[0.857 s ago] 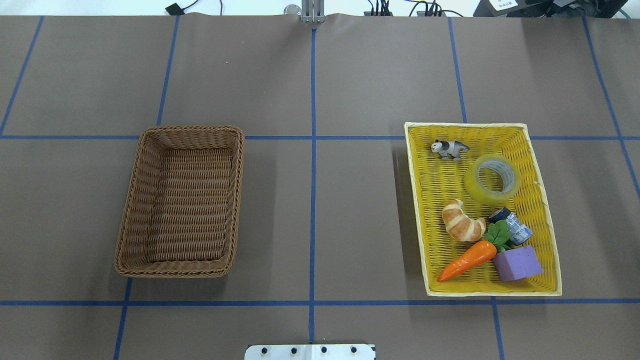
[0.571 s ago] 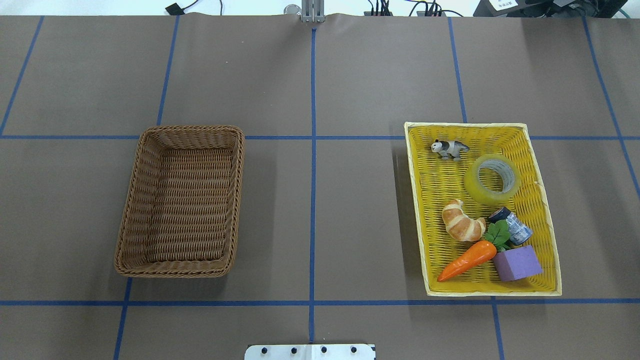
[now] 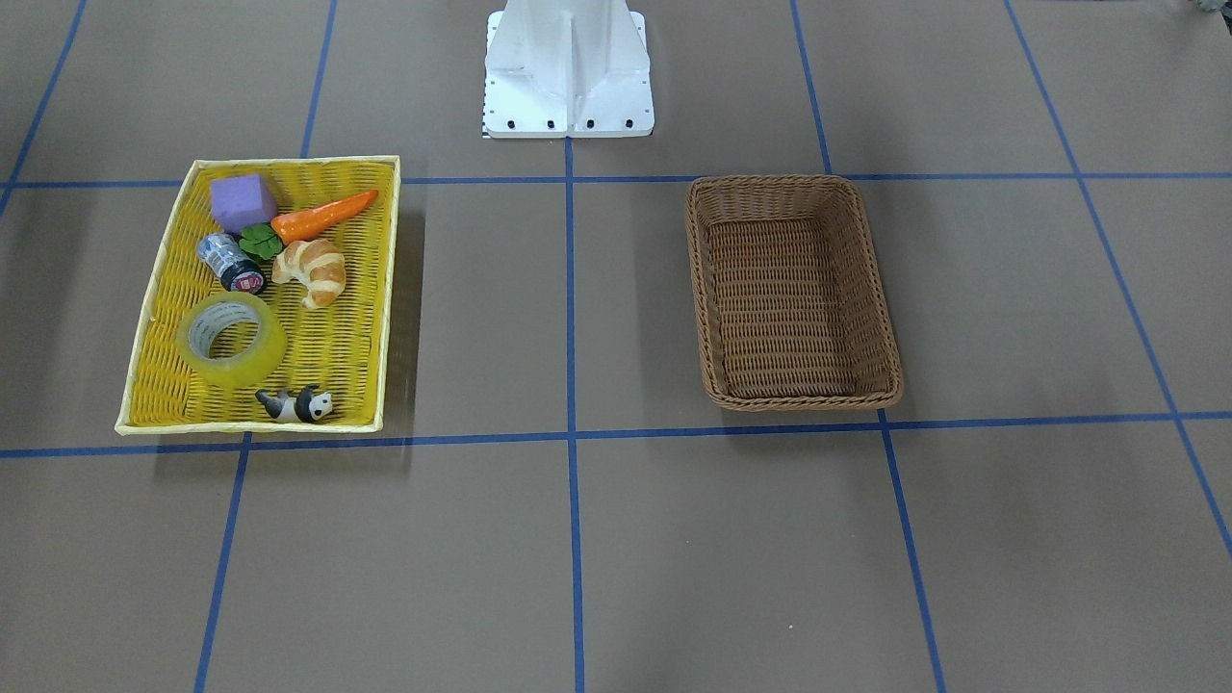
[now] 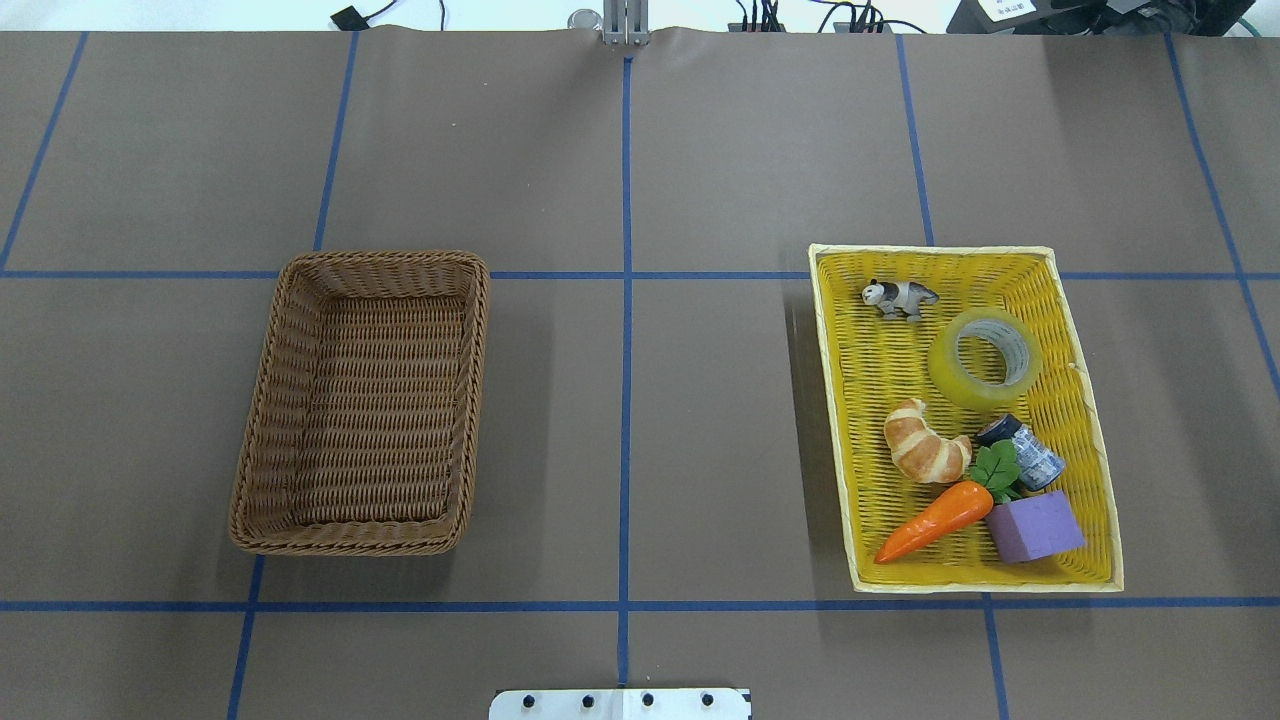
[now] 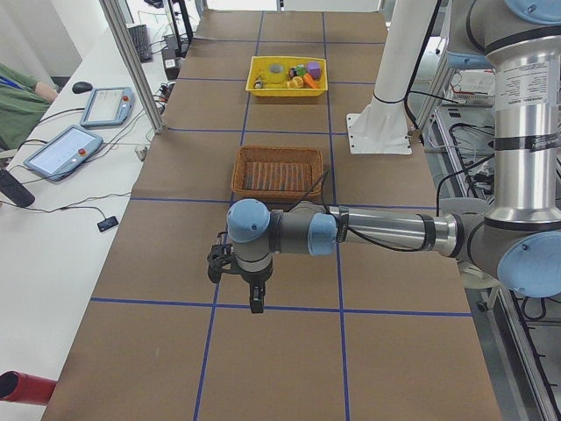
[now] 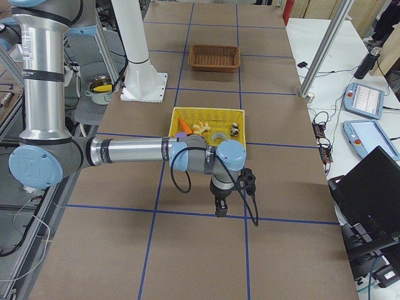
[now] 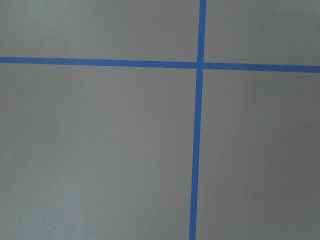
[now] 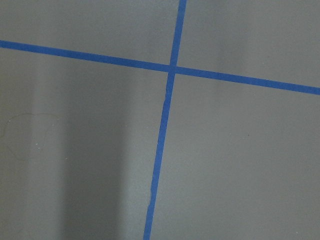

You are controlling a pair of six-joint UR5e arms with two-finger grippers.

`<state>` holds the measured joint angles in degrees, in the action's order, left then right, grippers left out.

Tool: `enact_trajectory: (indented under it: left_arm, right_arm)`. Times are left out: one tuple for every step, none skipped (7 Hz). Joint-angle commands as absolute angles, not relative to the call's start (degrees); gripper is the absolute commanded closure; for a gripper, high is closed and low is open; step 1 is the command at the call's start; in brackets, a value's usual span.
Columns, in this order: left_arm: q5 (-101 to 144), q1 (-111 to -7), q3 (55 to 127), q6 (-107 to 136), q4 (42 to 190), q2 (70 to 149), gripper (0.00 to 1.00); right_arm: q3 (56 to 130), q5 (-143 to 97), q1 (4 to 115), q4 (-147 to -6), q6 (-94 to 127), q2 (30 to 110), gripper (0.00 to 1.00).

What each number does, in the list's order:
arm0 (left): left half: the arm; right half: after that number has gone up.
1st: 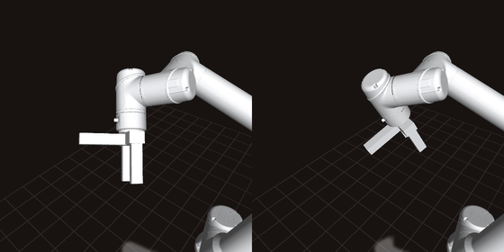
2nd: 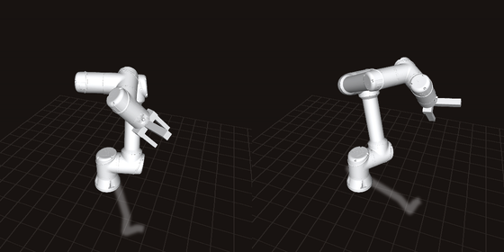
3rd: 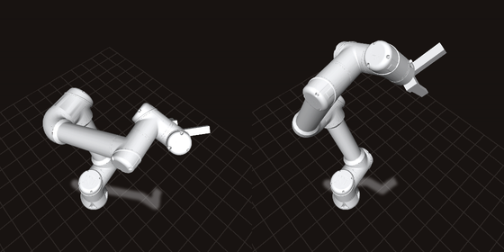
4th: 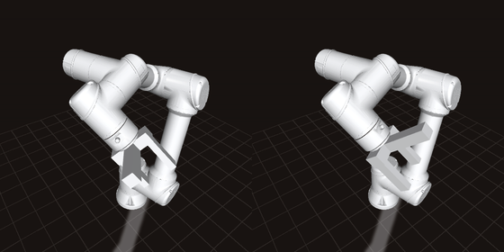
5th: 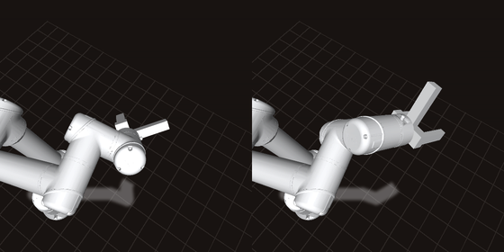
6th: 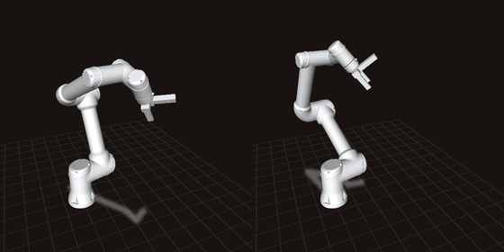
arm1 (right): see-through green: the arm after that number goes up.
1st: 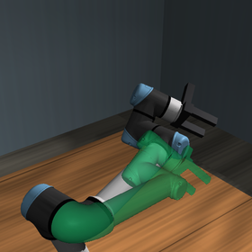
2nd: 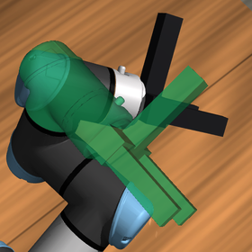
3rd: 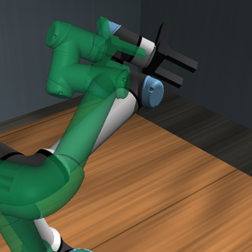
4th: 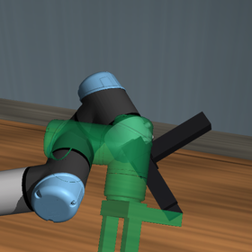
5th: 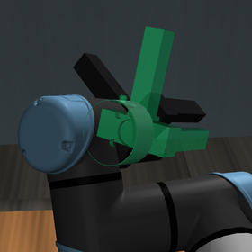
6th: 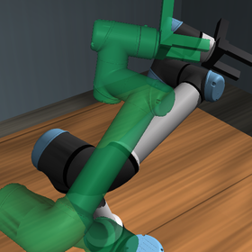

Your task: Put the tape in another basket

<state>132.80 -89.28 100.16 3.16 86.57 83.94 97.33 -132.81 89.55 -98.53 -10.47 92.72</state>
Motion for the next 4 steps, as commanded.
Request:
enact_trajectory:
  left_arm:
    - [132.8, -89.5, 100.4, 3.3, 86.6, 83.9, 0.01]
    - [132.8, -89.5, 100.8, 3.3, 86.7, 84.0, 0.01]
    - [132.8, -89.6, 100.8, 3.4, 86.7, 84.1, 0.01]
    - [132.7, -90.3, 101.0, 3.6, 86.7, 84.1, 0.01]
  right_arm:
    - [97.5, -132.8, 89.6, -98.5, -10.1, 92.8, 0.00]
    - [97.6, -132.9, 89.5, -98.5, -9.9, 92.0, 0.00]
    - [97.9, -133.0, 89.5, -98.5, -9.8, 91.8, 0.00]
    - [98.1, -133.0, 89.5, -98.4, -9.9, 91.8, 0.00]
